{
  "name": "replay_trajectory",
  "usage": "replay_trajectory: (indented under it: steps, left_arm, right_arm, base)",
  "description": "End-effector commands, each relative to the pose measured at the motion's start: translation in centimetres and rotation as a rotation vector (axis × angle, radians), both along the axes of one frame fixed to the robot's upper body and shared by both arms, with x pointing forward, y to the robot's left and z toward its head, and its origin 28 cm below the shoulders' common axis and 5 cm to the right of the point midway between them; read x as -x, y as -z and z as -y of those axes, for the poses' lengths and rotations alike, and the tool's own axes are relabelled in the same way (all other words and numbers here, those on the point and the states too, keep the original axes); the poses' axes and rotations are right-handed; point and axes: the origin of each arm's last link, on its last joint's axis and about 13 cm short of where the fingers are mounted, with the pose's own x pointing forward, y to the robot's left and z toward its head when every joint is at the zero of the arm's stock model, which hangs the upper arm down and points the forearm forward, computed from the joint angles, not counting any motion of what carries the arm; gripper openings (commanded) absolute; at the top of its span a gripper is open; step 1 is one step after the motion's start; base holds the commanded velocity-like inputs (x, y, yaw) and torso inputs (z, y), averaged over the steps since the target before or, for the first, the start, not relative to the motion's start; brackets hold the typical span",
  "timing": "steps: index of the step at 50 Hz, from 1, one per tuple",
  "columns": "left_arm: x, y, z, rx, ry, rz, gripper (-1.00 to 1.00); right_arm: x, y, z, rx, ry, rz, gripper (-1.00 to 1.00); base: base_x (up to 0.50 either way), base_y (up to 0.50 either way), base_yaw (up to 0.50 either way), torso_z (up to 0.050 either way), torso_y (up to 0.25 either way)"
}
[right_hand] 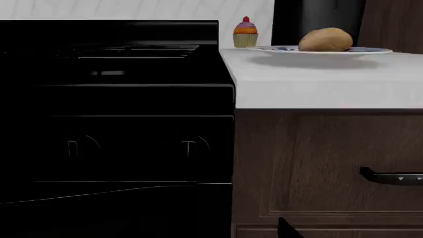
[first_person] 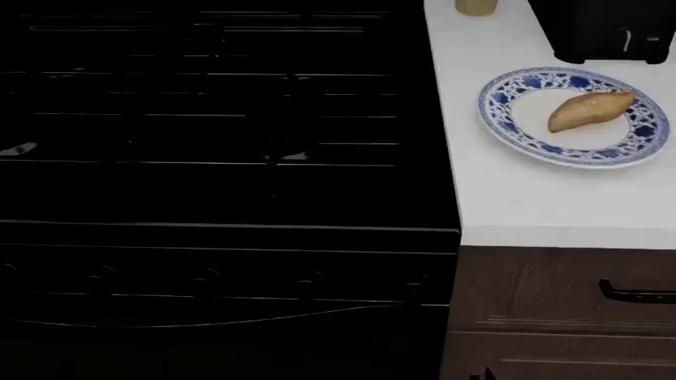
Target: Pick the sweet potato from the counter and place it in the microwave.
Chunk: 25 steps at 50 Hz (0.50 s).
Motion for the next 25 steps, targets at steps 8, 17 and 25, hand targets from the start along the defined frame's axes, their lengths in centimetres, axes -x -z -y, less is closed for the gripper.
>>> replay_trajectory:
  steps: [8,17,25]
  left_arm:
    - [-0.32,-0.16,-0.16,0.008,0.007,-0.006,1.0]
    - [-0.46,-0.25,-0.17,0.013,0.011,-0.009,1.0]
    - [-0.5,-0.14,-0.21,0.012,0.011,-0.006,1.0]
  right_arm:
    - [-0.2,-0.32,-0.19,0.017,0.016,0.019,1.0]
    - [-0.51,-0.4,-0.04,0.013,0.032,0.031,1.0]
    - [-0.49,-0.44,-0.03,0.017,0.035,0.039,1.0]
  base:
    - [0.0,0.0,0.0,0.0,0.0]
    - [0.0,0.0,0.0,0.033,0.0]
    - [0.0,0.0,0.0,0.05,0.0]
